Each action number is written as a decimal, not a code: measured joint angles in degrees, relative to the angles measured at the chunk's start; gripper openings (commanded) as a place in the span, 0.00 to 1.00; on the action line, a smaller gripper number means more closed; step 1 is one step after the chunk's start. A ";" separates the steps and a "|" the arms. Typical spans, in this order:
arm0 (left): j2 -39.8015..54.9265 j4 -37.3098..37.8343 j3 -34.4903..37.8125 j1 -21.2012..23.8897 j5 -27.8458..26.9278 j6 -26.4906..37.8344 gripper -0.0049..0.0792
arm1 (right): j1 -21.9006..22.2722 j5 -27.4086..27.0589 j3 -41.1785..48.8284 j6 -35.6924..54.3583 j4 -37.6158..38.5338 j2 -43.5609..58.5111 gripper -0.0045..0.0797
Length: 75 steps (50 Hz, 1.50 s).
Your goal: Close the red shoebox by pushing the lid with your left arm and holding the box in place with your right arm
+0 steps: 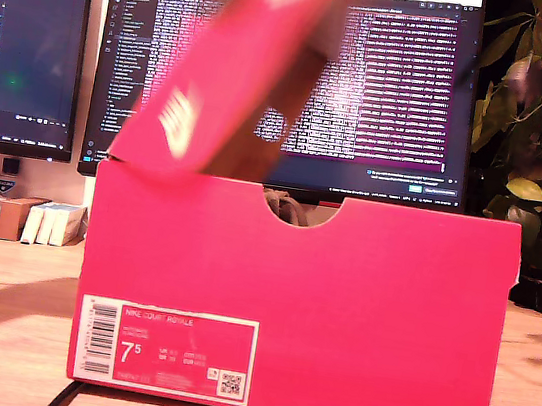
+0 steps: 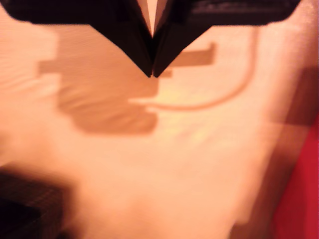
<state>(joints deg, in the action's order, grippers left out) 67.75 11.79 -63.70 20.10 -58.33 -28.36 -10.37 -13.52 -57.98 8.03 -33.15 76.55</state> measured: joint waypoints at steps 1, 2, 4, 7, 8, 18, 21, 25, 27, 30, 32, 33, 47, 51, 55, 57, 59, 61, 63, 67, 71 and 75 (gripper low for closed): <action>0.00 0.33 0.00 0.04 0.07 0.02 0.04 | 0.13 0.13 -0.94 0.00 -0.48 -0.46 0.04; 0.00 0.85 -0.02 0.04 0.17 0.07 0.04 | 0.22 0.63 -1.84 0.00 -0.96 -0.92 0.04; 0.00 2.19 -0.09 0.02 0.35 0.59 0.04 | 0.26 2.03 -3.63 -0.02 -1.99 -1.84 0.04; 0.00 4.76 -0.35 -0.07 0.90 1.99 0.04 | 0.55 4.81 -6.05 -0.46 -3.21 -3.17 0.04; 0.00 5.49 -0.42 -0.20 1.07 2.43 0.04 | 0.52 5.73 -6.88 -0.55 -3.74 -3.54 0.04; 0.00 13.40 -0.81 -1.38 4.59 9.79 0.04 | -3.41 21.33 -11.06 -4.33 -7.69 -4.81 0.04; 0.00 16.22 -0.81 -1.57 6.34 12.66 0.04 | -5.14 23.69 -10.95 -4.98 -8.81 -4.46 0.04; 0.00 20.52 -0.92 -1.62 10.69 17.18 0.04 | -7.41 25.75 -10.93 -5.51 -9.16 -3.72 0.04; 0.00 23.04 -0.98 -1.62 13.55 17.31 0.04 | -8.41 26.25 -10.93 -5.57 -9.22 -3.17 0.04; 0.00 26.14 -1.01 -1.62 16.87 20.65 0.04 | -9.84 26.29 -10.93 -6.36 -9.64 -2.14 0.04; -0.02 27.63 -1.01 -1.62 18.49 23.10 0.04 | -10.45 26.38 -10.93 -6.49 -10.01 -1.27 0.04; -0.02 28.26 -1.01 -1.64 19.17 23.21 0.04 | -10.69 26.38 -10.93 -6.49 -10.16 -0.72 0.04; -3.76 29.14 -1.01 -1.66 23.71 24.94 0.04 | -11.91 26.38 -10.93 -6.47 -10.60 7.41 0.04; -5.84 29.14 -1.01 -1.66 24.50 24.96 0.04 | -12.04 26.25 -10.93 -6.25 -10.64 9.01 0.04; -7.63 29.14 -1.03 -1.66 25.55 24.98 0.04 | -12.15 26.03 -10.93 -5.18 -10.88 10.14 0.04; -8.26 29.14 -1.03 -1.66 26.01 24.98 0.04 | -12.24 25.75 -10.93 -5.05 -11.15 10.62 0.04; -8.83 29.16 -1.01 -1.66 26.43 24.98 0.04 | -12.24 25.24 -10.93 -4.94 -11.19 11.06 0.04; -9.31 29.18 -1.03 -1.66 26.71 24.98 0.04 | -12.24 25.09 -10.93 -4.76 -11.21 11.39 0.04; -9.73 29.27 -1.03 -1.66 27.15 24.98 0.04 | -12.24 25.07 -10.91 -4.46 -11.13 11.47 0.04; -10.84 29.55 -1.03 -1.66 29.24 25.18 0.04 | -12.28 24.94 -10.93 -4.02 -10.75 11.41 0.04; -12.39 29.64 -1.03 -1.64 32.65 26.38 0.04 | -12.28 24.00 -10.91 -3.85 -10.03 11.39 0.04; -14.25 29.64 -1.03 -1.66 36.79 27.76 0.04 | -12.28 21.44 -10.91 -3.63 -9.25 10.91 0.04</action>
<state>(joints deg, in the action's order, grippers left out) 53.49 41.43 -64.73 18.44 -21.54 -0.60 -22.65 7.92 -68.88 4.40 -42.39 87.46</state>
